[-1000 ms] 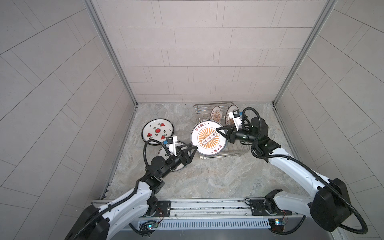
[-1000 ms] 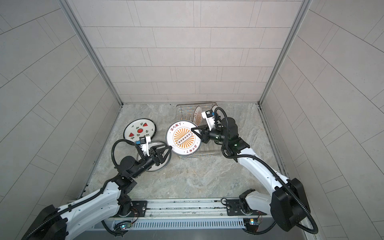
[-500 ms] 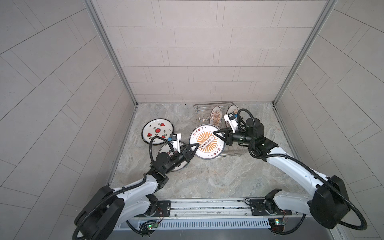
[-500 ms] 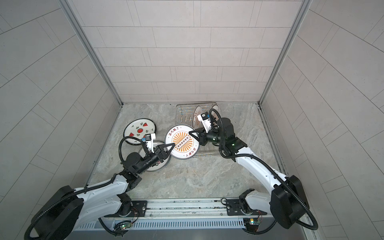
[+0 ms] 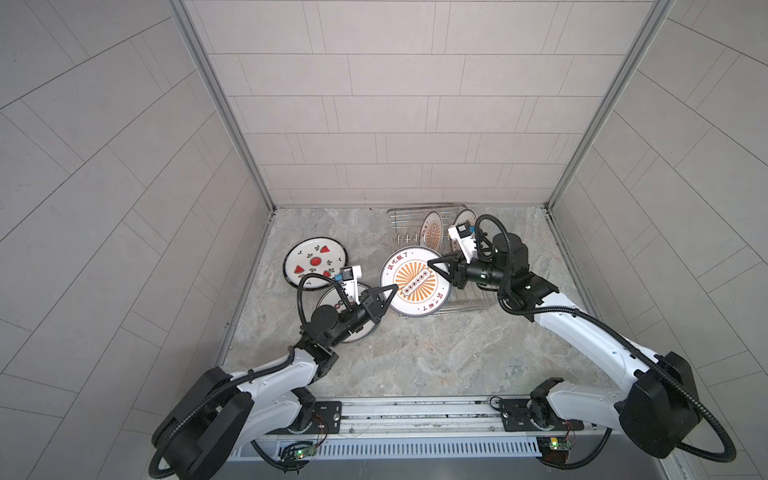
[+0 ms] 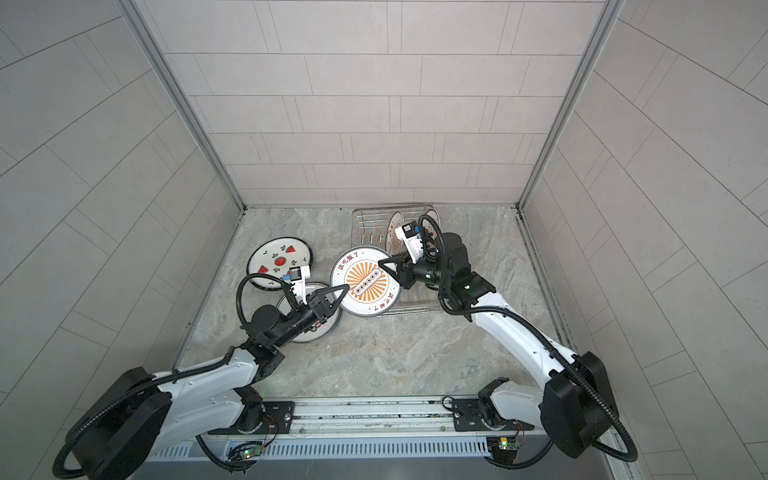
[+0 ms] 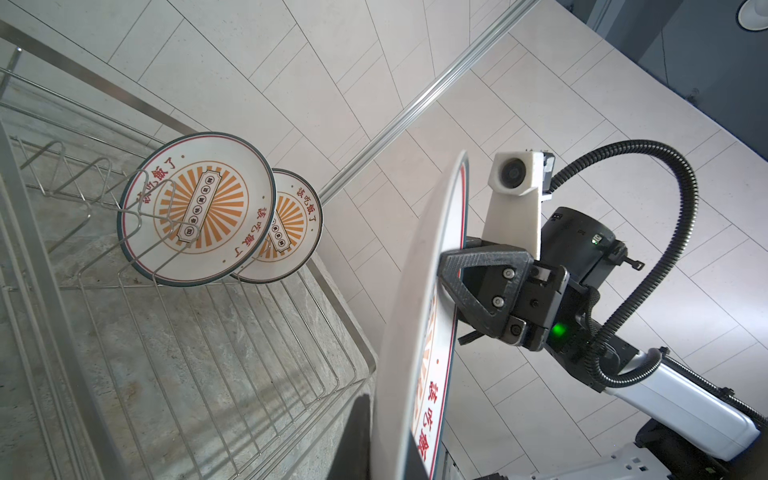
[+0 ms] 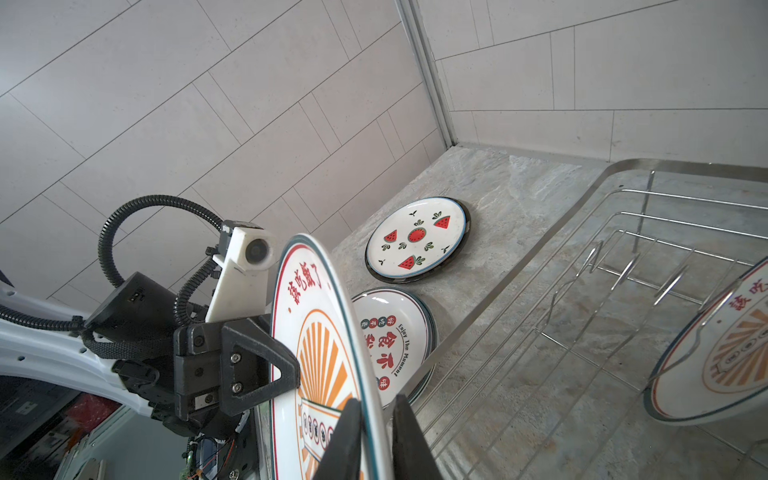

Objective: Unload the plates from the dish rack
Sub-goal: 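Close the left gripper on the plate rim while right still holds it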

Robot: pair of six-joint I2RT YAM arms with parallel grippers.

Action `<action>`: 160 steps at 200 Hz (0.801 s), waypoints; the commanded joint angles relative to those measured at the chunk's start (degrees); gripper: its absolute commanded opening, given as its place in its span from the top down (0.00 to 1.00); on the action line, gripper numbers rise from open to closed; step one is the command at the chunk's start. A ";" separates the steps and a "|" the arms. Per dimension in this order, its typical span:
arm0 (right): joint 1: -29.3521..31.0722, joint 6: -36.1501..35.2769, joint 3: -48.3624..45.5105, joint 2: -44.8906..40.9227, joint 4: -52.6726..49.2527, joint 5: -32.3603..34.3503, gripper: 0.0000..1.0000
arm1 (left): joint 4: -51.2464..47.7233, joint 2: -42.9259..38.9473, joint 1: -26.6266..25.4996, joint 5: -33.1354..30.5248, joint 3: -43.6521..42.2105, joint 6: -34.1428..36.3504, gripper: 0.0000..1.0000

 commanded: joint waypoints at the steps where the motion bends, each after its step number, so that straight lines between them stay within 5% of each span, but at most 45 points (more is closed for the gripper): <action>1: 0.72 -0.79 1.71 -1.29 -0.44 0.64 0.80 | 3.08 0.17 -0.06 -0.05 0.92 -1.45 1.00; 22: 0.82 -0.91 2.01 -1.10 -1.03 0.83 0.74 | 3.58 0.08 -0.11 -1.10 0.54 -1.78 1.00; 46: 0.92 -0.28 2.05 -1.15 -1.40 2.29 0.30 | 1.10 -0.47 -0.02 -6.02 -0.31 -2.39 1.00; 68: 1.14 -0.09 1.45 -1.84 -1.51 5.15 0.11 | -1.49 -1.23 0.06 -8.29 -0.32 -1.35 1.00; 72: 1.20 -0.08 1.32 -2.00 -1.69 6.07 0.01 | -1.52 -1.24 0.07 -8.31 -0.31 -1.32 1.00; 160: 2.68 -1.80 -10.93 -14.96 8.49 23.52 0.01 | -9.16 -7.56 3.12 -14.26 -2.40 -3.48 1.00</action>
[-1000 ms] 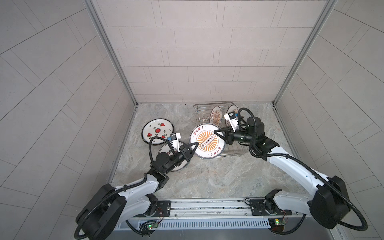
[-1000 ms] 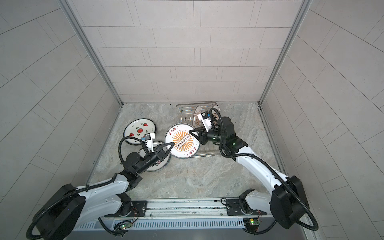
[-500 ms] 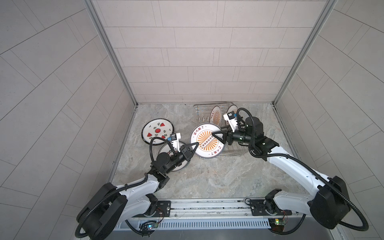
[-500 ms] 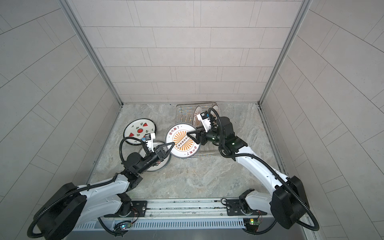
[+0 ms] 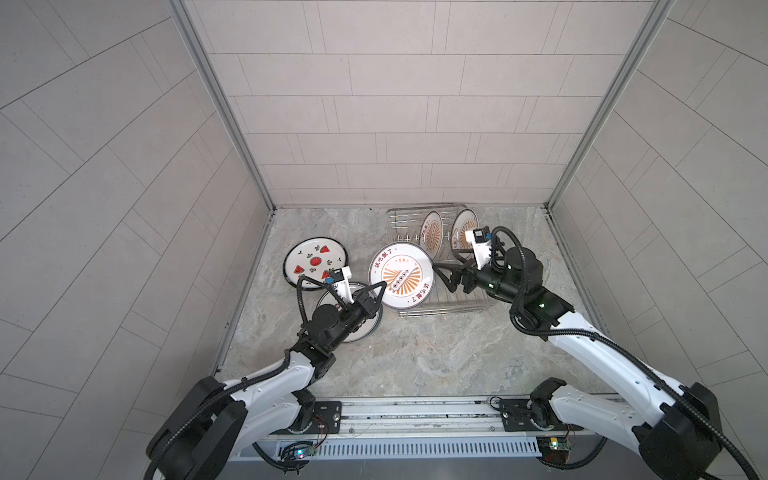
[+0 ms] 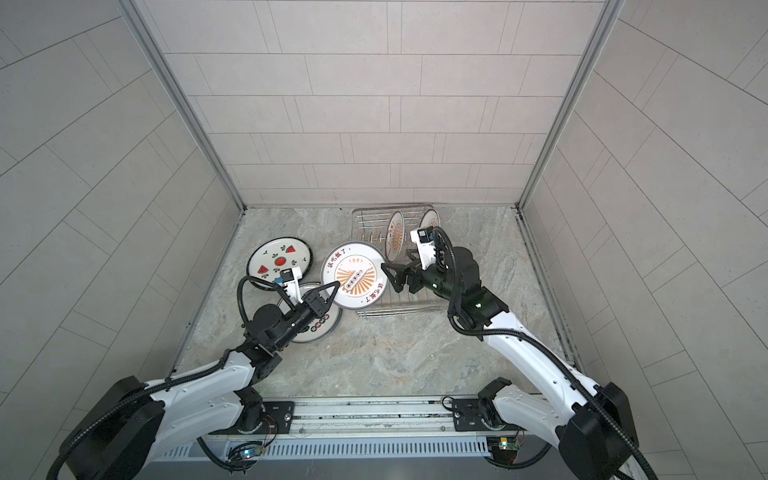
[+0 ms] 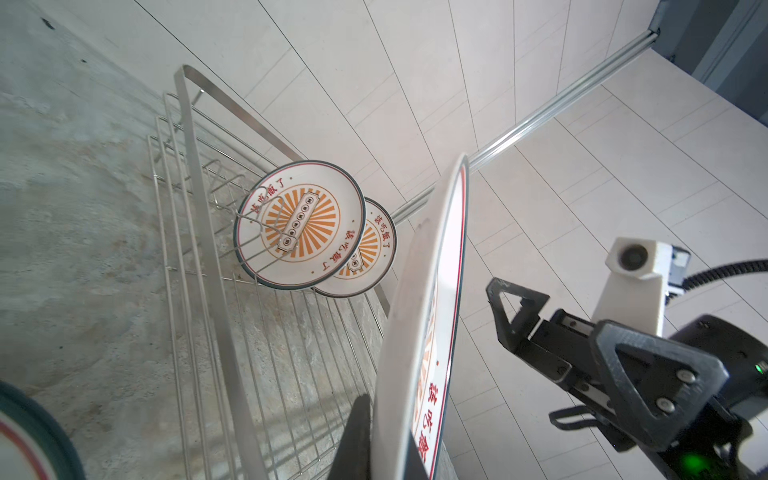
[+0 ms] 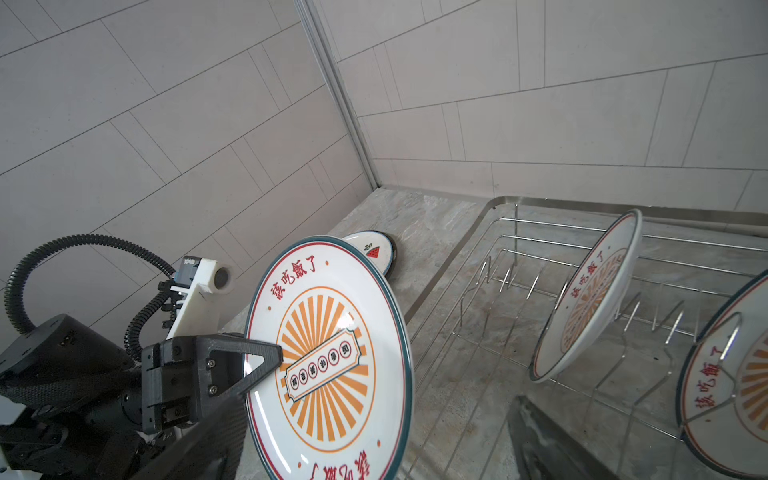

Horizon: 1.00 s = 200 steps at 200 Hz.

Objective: Unload the plates from the dish rack
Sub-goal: 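Close the left gripper on the plate rim while right still holds it, then open the right gripper and draw it back while left lowers the plate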

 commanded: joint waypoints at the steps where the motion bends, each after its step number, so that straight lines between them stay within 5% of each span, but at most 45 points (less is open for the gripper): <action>1: 0.68 -1.37 -2.89 -3.21 6.53 4.94 0.01 | 0.26 -3.32 0.99 -2.69 -0.97 -1.43 1.00; 34: 5.18 -1.72 -2.60 -3.40 4.33 5.84 0.00 | -13.57 -11.50 2.34 -8.04 -0.28 -3.60 1.00; 72: 19.99 -11.51 -0.42 -1.94 0.01 25.06 0.01 | -24.65 -22.00 3.85 -13.13 -1.60 -5.61 1.00; 114: 24.15 -11.24 6.00 7.83 -3.42 25.06 0.02 | -46.09 -33.65 6.47 -18.53 1.27 -6.68 1.00; 200: 27.43 -12.18 19.97 25.65 -6.44 27.67 0.03 | -70.17 -42.50 10.32 -21.27 2.66 -18.38 1.00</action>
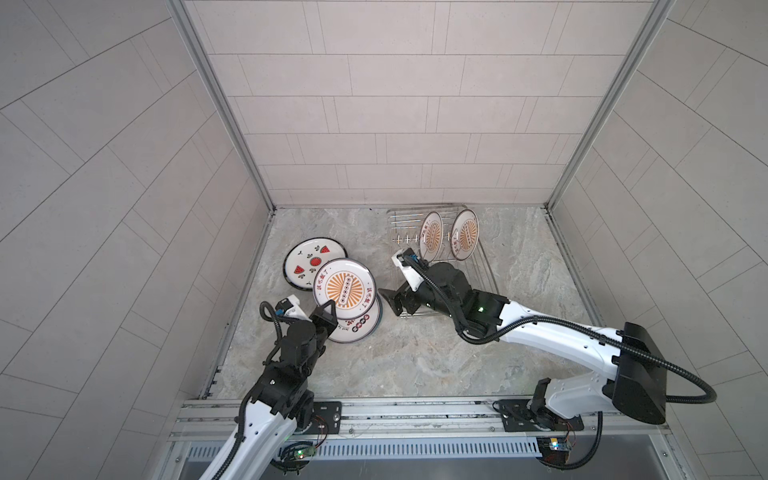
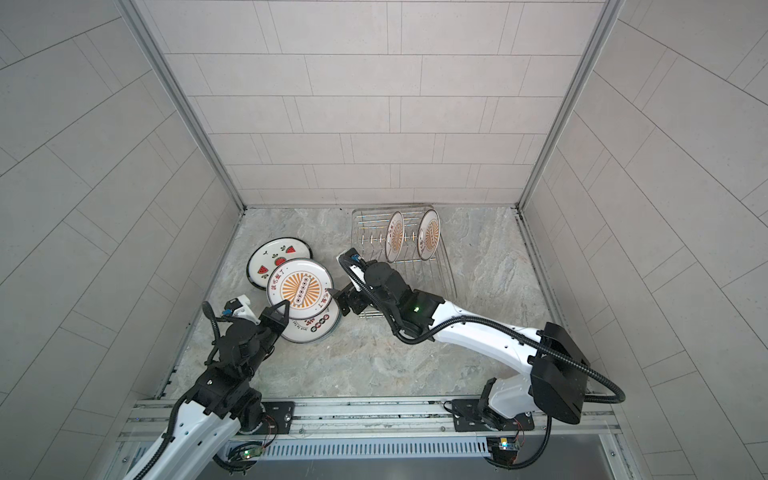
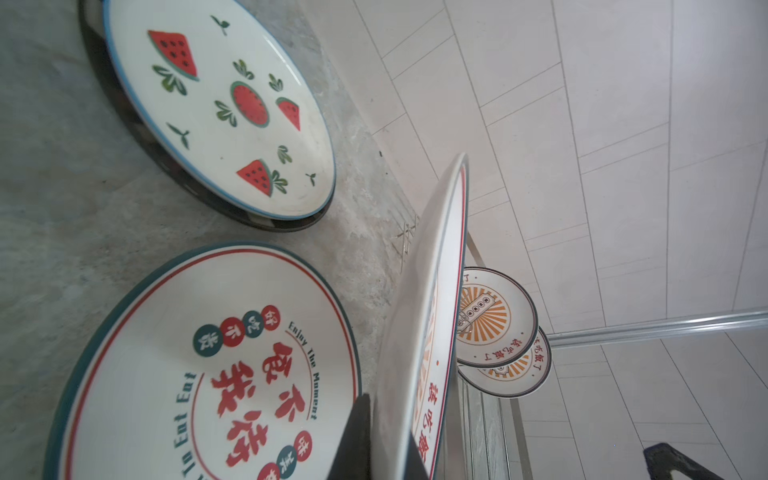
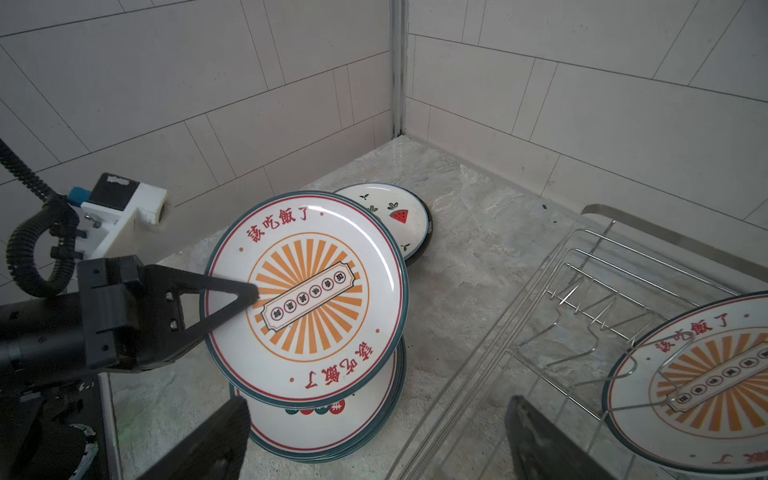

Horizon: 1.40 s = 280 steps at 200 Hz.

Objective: Unload the plates from the dish rack
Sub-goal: 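Open the right gripper and draw it back while left lowers the plate, then lay the sunburst plate flat on the plate stack with left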

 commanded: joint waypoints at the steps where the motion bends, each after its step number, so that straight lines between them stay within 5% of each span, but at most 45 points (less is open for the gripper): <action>1: 0.59 -0.99 2.83 2.49 -1.50 2.68 0.03 | -7.98 -1.27 0.37 -2.64 2.61 -6.34 1.00; 48: 0.76 -1.27 9.33 9.78 -4.64 4.81 0.04 | -13.76 1.61 0.43 -2.23 3.49 -10.77 0.99; 117: 1.47 -2.52 20.81 21.01 -14.31 7.11 0.05 | -7.88 12.38 0.93 2.62 3.35 -12.16 0.97; 214: 1.45 -1.82 20.09 22.16 -13.30 8.86 0.04 | -7.50 13.22 1.15 -0.82 1.94 -13.19 0.56; 241: 1.38 -1.73 19.56 22.16 -12.61 9.05 0.04 | -10.23 14.52 1.14 -7.97 3.75 -9.50 0.53; 280: 1.29 -2.18 19.58 22.25 -12.83 10.18 0.05 | -7.31 18.45 1.15 -7.41 3.61 -8.97 0.55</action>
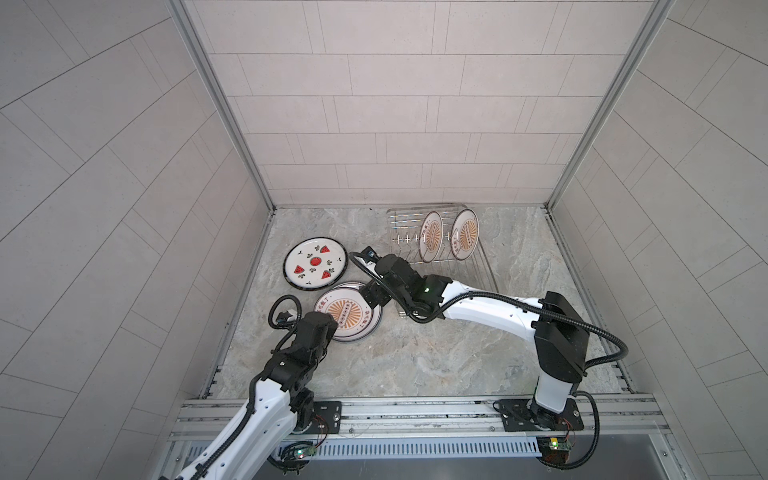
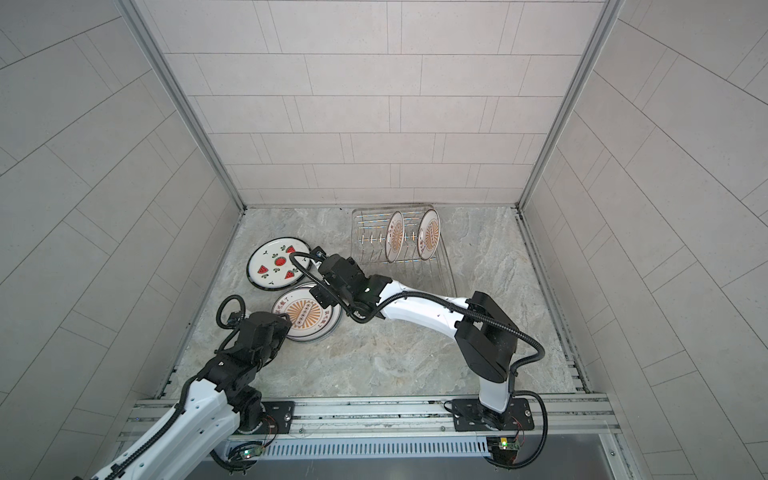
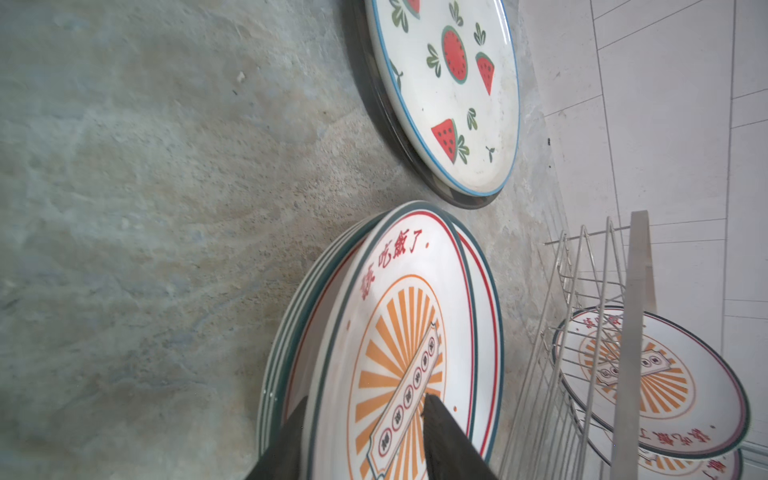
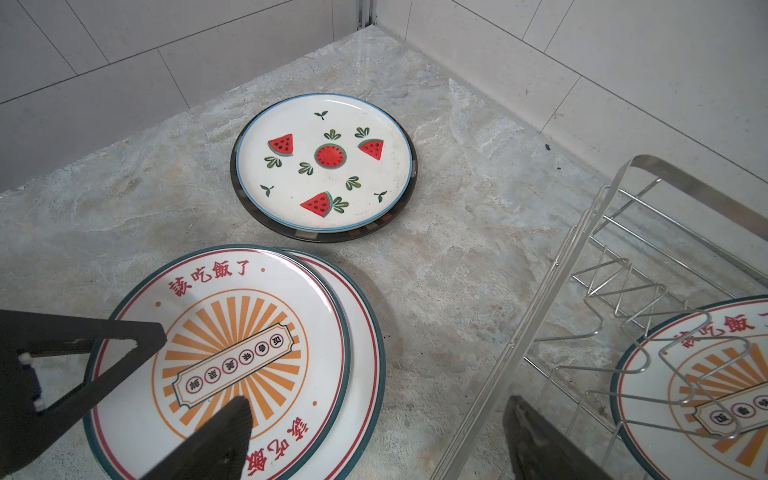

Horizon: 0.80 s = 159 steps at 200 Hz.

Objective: Unload the plates from the dish rack
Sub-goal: 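Lay the sunburst plate flat on the plate stack with left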

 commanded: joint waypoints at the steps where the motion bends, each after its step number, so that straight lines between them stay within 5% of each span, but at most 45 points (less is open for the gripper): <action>1: 0.04 -0.43 -0.67 -0.12 0.23 1.81 0.05 | 1.68 1.77 0.33 -3.17 1.27 1.21 0.55; 159: -0.44 0.32 -3.84 -1.33 2.78 1.43 0.04 | 1.66 7.88 0.33 -9.20 2.63 1.08 0.67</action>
